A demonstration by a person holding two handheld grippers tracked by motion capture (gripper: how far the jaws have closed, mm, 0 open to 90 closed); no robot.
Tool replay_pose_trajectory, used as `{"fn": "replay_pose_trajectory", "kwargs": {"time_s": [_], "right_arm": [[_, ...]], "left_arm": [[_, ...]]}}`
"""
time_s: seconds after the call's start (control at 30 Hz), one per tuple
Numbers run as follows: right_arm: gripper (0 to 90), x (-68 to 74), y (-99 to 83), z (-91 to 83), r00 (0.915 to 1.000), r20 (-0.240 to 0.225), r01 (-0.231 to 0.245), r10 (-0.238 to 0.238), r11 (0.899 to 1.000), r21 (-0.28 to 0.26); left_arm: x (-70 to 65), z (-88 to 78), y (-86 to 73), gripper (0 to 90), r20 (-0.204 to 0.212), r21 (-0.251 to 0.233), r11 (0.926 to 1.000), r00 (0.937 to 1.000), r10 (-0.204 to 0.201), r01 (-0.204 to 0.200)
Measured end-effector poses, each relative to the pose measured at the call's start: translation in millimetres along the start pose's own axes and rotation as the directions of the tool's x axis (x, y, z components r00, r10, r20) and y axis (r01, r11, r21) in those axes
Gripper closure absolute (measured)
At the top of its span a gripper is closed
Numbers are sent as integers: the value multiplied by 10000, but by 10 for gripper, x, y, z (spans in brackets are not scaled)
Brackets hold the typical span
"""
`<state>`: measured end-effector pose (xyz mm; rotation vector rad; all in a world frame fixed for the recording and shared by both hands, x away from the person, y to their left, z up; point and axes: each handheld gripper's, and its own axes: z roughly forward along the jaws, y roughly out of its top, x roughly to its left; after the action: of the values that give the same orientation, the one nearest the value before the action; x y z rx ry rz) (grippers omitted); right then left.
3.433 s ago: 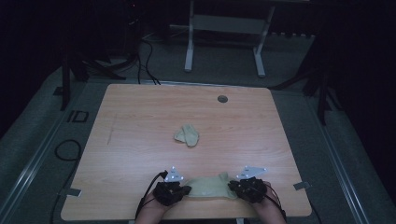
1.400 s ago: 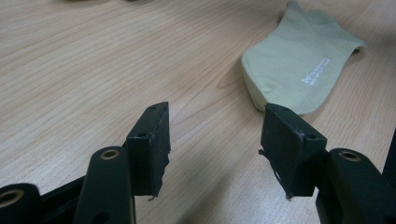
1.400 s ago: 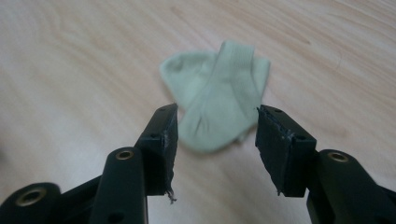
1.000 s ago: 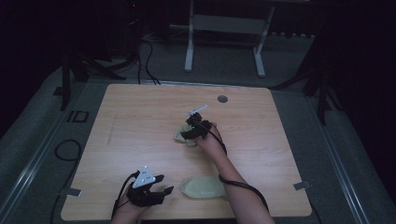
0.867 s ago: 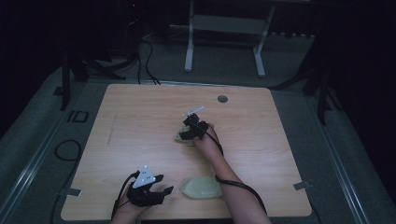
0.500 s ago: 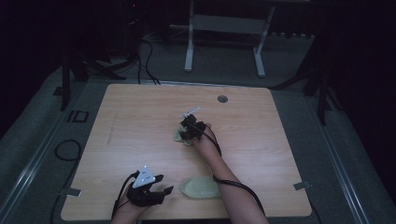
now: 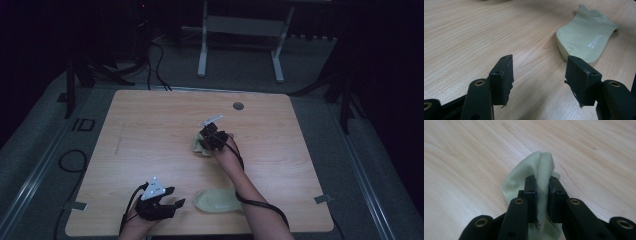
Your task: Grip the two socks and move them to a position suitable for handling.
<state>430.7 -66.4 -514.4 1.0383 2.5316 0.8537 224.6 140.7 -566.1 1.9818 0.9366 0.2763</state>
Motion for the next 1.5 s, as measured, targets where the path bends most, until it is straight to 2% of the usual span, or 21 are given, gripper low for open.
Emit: {"fn": "replay_pose_trajectory", "kwargs": {"time_s": [0.23,0.27,0.3,0.33,0.43,0.5,0.63,0.7,0.83,0.9,0.97,1.07,1.1,1.13,1.2,1.3,1.4,1.43,1.5], "right_arm": [[796,9,-199,-428,9996,166,-237,248,9975,-671],[796,9,-199,-428,9996,166,-237,248,9975,-671],[795,21,-245,-476,9994,186,-274,289,9969,-740],[795,77,-373,-569,9989,302,-325,353,9954,-898],[794,141,-543,-651,9976,372,-533,576,9927,-1081],[793,181,-652,-674,9971,581,-425,486,9940,-1009],[792,209,-821,-672,9967,451,-628,673,9936,-933],[791,218,-839,-656,9971,424,-594,632,9946,-851],[786,258,-839,-562,9965,473,-652,691,9947,-791],[782,265,-833,-494,9959,389,-793,822,9943,-711],[778,277,-841,-408,9956,560,-723,753,9959,-543],[751,285,-904,-247,9954,706,-651,652,9979,-36],[724,285,-928,-235,9953,635,-718,733,9971,-249],[660,272,-928,-245,9954,436,-845,854,9962,-230],[590,249,-908,-282,9949,233,-976,980,9951,-184],[540,160,-844,-474,9949,23,-1002,1006,9930,-620],[553,64,-778,-644,9972,12,-739,744,9925,-974],[610,23,-760,-691,9974,72,-704,715,9923,-1019],[677,-42,-738,-733,9979,-120,-648,639,9931,-974]], "left_arm": [[-7,8,6,397,-40,38,10000,10000,-38,39],[-7,8,6,397,-40,38,10000,10000,-38,39],[1,7,8,397,-49,-9,9999,9999,-128,128],[5,5,11,397,-32,-41,9998,9998,-195,195],[5,12,27,397,-44,-95,9997,9997,-244,244],[-7,20,42,397,-79,-65,9999,9998,-160,159],[-21,49,104,397,-54,-29,10000,10000,20,-20],[-19,72,139,397,-34,-23,10000,10000,25,-25],[-5,129,258,397,151,-274,9988,9991,-399,403],[-15,159,314,397,123,-290,9991,9995,-292,295],[-17,201,353,397,73,-232,9995,9998,-189,191],[2,270,387,397,16,-52,9999,9999,-119,119],[14,294,398,397,4,13,9999,9999,-103,103],[22,307,404,397,-8,49,9999,10000,-92,92],[50,340,428,397,-65,167,9998,10000,-64,65],[102,379,488,397,-145,241,9997,9999,-41,45],[155,433,577,397,-113,233,9997,9999,-85,88],[173,460,613,397,-82,268,9996,9999,-83,85],[214,543,690,397,-94,353,9993,9999,-106,109]]}}
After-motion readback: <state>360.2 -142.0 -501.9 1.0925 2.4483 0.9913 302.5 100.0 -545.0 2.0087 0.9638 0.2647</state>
